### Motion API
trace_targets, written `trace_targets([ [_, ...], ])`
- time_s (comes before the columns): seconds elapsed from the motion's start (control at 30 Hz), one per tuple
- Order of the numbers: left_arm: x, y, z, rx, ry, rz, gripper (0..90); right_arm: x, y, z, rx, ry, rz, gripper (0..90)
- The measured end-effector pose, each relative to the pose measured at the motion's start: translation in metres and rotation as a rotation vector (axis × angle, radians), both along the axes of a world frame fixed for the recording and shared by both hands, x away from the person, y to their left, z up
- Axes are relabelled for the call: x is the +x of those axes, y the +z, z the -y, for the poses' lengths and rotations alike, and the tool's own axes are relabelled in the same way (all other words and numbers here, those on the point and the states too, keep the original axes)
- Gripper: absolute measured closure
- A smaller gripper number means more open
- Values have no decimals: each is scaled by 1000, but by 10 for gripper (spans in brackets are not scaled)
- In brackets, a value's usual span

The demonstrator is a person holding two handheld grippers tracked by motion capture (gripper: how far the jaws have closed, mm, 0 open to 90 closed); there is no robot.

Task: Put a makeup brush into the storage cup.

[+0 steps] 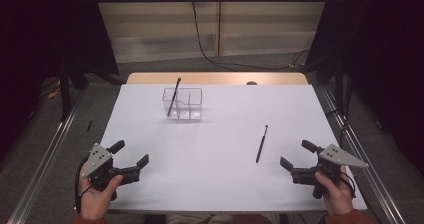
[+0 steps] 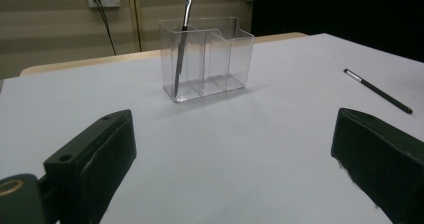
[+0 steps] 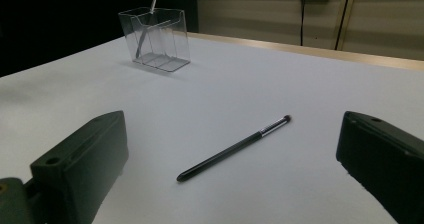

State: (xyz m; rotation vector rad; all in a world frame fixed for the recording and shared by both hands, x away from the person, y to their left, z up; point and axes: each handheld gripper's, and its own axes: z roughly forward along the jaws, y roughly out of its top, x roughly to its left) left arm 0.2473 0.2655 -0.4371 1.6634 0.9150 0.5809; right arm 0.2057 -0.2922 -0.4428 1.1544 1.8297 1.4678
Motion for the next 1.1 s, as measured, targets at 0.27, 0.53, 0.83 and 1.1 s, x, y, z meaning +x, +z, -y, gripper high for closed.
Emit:
trace_targets([
  [0.27, -1, -1, 0, 8, 9, -6, 38, 2, 3, -9, -13, 8, 17, 0],
  [0.53, -2, -1, 4, 37, 4, 0, 38, 14, 2, -9, -19, 12, -1, 0],
  [0.83, -1, -2, 2, 19, 7, -9, 36, 33, 6, -16, -28, -3, -32, 0],
  [1.1, -4, 0, 5, 11, 6, -15, 37, 47, 11, -23, -51, 9, -21, 0],
])
